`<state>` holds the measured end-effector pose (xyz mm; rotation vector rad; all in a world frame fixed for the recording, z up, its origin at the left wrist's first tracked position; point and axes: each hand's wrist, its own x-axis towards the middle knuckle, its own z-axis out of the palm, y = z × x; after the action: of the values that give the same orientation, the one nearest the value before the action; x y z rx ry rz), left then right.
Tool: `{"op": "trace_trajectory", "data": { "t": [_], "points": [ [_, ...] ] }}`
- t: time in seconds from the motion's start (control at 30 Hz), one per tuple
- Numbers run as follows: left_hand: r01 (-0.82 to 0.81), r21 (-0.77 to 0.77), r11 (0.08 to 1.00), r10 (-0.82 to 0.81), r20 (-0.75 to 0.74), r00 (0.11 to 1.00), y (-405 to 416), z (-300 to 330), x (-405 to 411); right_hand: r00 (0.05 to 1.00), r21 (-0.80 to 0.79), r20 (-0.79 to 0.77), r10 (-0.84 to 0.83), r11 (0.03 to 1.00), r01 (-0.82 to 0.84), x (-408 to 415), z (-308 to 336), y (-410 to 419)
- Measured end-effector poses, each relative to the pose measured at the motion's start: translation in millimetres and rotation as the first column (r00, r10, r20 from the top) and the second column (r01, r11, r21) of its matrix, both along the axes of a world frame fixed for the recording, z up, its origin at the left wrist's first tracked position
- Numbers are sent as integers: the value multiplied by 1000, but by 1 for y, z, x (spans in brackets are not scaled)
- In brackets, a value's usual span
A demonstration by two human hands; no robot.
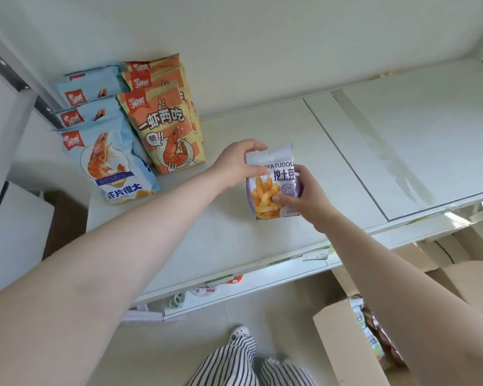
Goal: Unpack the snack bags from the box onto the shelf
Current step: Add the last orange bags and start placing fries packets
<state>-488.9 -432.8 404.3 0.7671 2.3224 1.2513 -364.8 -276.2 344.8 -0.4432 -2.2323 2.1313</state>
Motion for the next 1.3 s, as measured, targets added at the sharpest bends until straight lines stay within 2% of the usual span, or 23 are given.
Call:
{"op": "trace_trajectory", "data": {
  "t": [0.1, 0.2, 0.4, 0.63, 1.0, 1.3],
  "points": [
    [37, -163, 986, -60, -141, 988, 11, 3, -14, 999, 49, -41, -13, 999, 15, -8, -13, 5],
    [29, -220, 975, -78, -217, 973, 22, -1, -29, 995, 97, -87, -37, 994, 45, -22, -31, 12],
    [38, -292, 956, -137, -326, 936, 38, -5, -65, 990, 146, -138, 44, 989, -24, -59, -56, 18],
    [-56, -470, 881, -222, -516, 827, 45, 11, -136, 966, 204, -258, 12, 978, 43, -146, -69, 14],
    [-249, -670, 699, -338, -617, 711, 40, 26, -236, 940, 284, -340, 15, 955, 88, -273, -75, 3],
    [-398, -704, 588, -361, -669, 650, 41, 27, -281, 943, 339, -330, 36, 937, 83, -336, -73, -3]
  ]
}}
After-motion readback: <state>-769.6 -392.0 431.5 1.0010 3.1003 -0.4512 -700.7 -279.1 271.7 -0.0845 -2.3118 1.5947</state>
